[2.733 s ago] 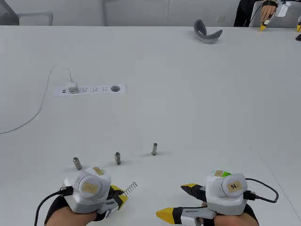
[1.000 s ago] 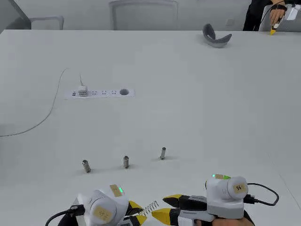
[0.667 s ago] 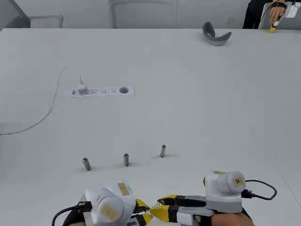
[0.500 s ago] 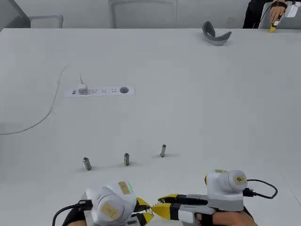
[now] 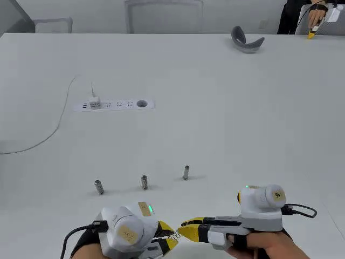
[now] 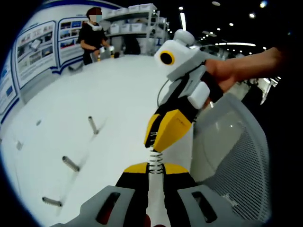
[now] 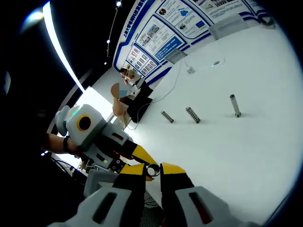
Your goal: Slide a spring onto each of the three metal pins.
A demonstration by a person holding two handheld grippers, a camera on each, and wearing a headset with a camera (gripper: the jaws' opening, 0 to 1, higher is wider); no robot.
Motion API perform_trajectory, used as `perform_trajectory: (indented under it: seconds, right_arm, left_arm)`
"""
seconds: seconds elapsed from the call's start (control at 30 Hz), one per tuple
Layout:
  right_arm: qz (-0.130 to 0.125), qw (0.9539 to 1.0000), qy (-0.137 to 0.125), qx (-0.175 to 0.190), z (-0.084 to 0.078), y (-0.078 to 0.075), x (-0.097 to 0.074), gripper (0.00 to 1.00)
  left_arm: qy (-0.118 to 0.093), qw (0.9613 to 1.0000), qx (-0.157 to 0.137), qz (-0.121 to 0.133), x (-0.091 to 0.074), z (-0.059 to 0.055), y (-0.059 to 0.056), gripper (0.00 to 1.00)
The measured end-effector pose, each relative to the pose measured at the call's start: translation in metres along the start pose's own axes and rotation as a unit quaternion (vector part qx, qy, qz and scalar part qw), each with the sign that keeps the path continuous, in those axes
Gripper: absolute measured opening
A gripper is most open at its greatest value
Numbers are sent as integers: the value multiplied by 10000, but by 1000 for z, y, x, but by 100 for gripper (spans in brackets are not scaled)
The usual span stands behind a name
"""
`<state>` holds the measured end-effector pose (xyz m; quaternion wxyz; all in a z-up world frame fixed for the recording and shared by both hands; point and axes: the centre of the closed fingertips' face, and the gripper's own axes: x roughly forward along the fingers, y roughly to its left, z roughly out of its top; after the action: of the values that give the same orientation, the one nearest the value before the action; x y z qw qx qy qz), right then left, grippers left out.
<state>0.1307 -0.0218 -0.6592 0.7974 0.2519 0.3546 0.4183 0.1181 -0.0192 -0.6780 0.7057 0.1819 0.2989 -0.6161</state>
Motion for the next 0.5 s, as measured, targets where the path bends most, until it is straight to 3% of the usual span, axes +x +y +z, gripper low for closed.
perform_trajectory:
  seconds: [0.1, 0.3, 0.5]
  right_arm:
    - [71, 9999, 62, -41, 4, 4, -3, 12]
    - [97, 9984, 277, -490, 16, 9, -9, 12]
    - [84, 9895, 799, -1205, 23, 11, -15, 12]
  left_arm:
    - [-51, 10000, 43, -52, 0, 5, 0, 10]
    - [-267, 9994, -53, -214, 1, 18, 3, 10]
    - [-457, 9982, -151, -352, 3, 30, 3, 10]
